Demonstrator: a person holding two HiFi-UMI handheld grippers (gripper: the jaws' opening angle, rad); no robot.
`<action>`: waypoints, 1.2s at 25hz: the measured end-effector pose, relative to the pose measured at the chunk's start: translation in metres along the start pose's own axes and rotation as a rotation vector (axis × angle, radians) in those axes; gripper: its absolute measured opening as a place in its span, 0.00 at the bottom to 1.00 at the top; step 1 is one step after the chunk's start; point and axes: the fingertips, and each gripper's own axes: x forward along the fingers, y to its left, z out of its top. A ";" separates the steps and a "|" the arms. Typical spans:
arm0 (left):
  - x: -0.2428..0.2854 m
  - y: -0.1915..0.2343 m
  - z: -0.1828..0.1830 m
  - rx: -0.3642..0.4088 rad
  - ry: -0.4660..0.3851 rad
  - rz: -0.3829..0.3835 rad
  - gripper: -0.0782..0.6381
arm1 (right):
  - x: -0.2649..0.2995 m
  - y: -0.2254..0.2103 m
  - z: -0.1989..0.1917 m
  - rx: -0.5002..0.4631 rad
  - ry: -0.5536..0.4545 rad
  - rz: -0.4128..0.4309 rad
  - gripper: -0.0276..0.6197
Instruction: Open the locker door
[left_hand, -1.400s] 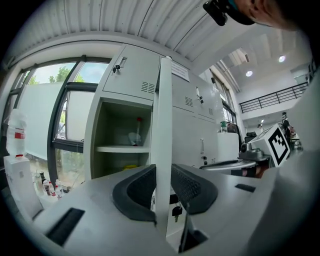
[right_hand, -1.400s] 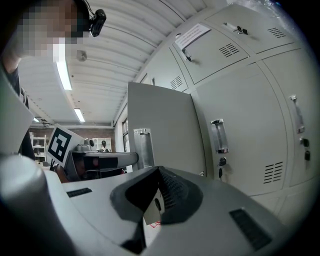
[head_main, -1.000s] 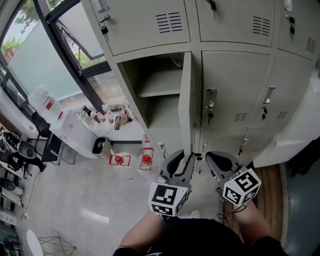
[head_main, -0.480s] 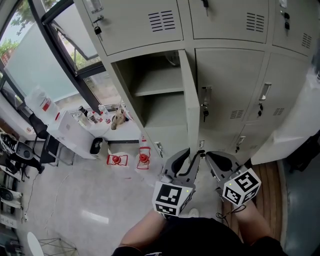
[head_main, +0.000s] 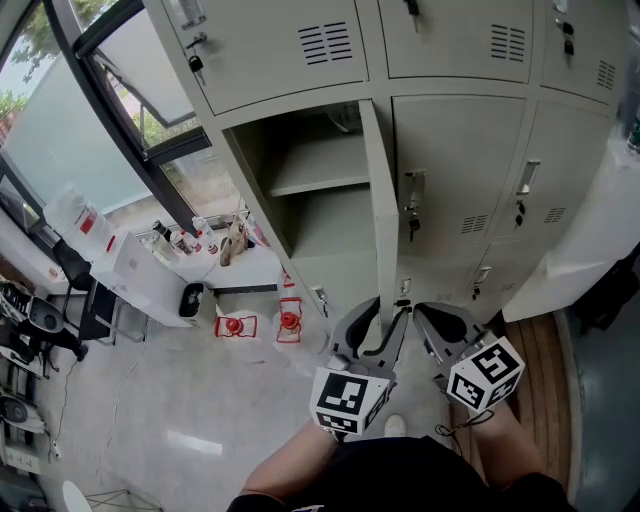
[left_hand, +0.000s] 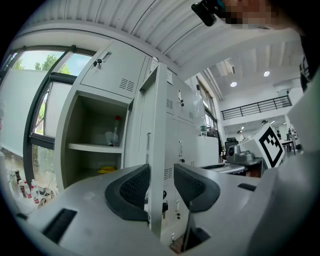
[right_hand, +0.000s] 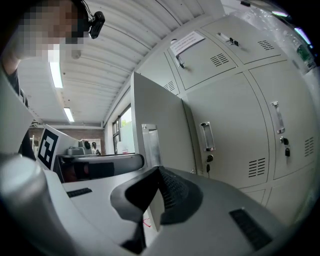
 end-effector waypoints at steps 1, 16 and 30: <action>-0.002 0.005 0.001 -0.006 -0.008 0.010 0.30 | 0.001 0.002 0.000 0.001 0.000 -0.013 0.13; -0.035 0.003 0.010 0.005 -0.043 -0.191 0.30 | -0.003 0.057 0.000 0.005 -0.024 -0.212 0.13; -0.135 0.048 0.010 -0.009 -0.056 -0.144 0.30 | 0.010 0.145 -0.001 -0.028 -0.029 -0.222 0.13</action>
